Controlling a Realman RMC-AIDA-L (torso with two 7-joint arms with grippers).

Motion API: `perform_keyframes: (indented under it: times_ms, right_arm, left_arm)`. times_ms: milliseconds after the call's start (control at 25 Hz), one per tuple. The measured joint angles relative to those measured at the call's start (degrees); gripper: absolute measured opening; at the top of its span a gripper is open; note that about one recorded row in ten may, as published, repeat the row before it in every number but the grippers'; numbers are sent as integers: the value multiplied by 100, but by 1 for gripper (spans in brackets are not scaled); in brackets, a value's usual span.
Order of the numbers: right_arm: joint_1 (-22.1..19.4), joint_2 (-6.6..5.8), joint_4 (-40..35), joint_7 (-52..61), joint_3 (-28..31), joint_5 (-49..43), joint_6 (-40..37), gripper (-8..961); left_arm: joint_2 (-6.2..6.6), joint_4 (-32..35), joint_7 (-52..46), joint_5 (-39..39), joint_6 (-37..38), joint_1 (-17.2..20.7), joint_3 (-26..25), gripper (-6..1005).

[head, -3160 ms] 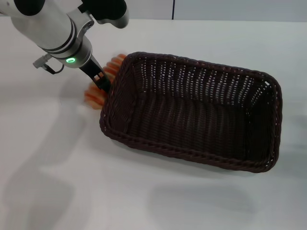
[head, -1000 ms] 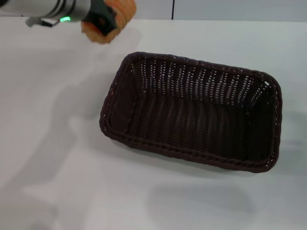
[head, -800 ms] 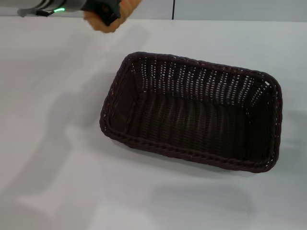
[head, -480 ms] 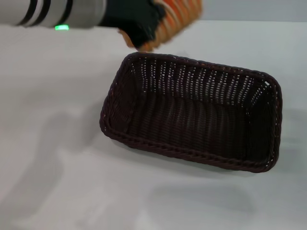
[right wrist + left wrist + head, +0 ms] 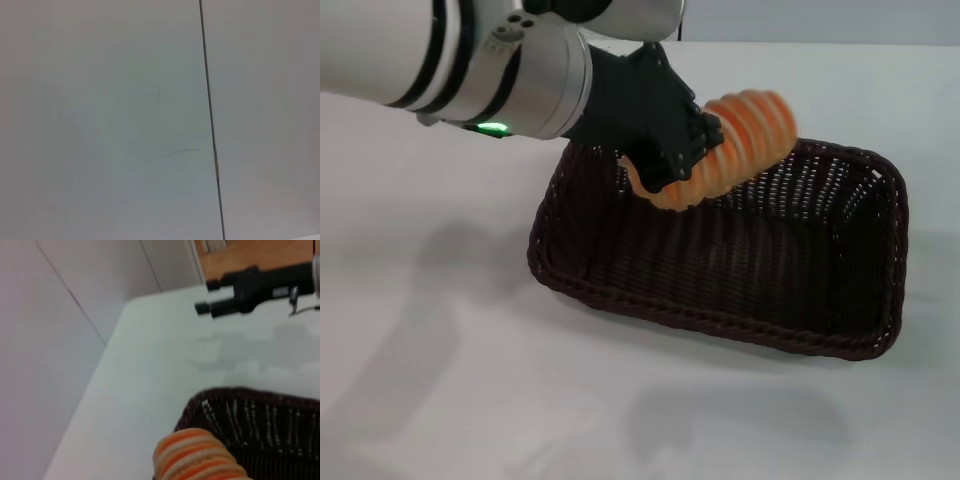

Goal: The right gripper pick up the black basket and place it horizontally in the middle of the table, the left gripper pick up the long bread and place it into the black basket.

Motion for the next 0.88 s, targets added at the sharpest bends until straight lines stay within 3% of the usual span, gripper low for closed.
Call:
perform_keyframes:
  times_ms: [80,240,440,480,520,720,880]
  right_arm:
    - [-20,5,-26,-6,4,-47,-34,785]
    - [-40,15,-47,-12,10,-92,-61,784]
    - [-44,21,-46,-14,10,-96,-68,784]
    - [-36,20,-45,-14,10,-97,-69,785]
    - [-23,19,-36,-14,10,-98,-70,785]
    - [42,-2,-11,-14,24,-100,-218,785]
    - [79,-4,51,-14,70,-101,-270,785]
  left_arm:
    - [7,458,-51,6,139,-175,-21,22]
    - [6,532,-2,-3,234,-166,-25,75]
    - [14,684,97,10,409,-178,-105,226]
    - [4,757,59,354,1034,-103,-217,264]
    - [4,757,59,354,1034,-103,-217,302]
    - [-16,1756,-578,2099,4432,105,-538,486]
    - [0,3410,-835,2339,7105,-98,-1020,615]
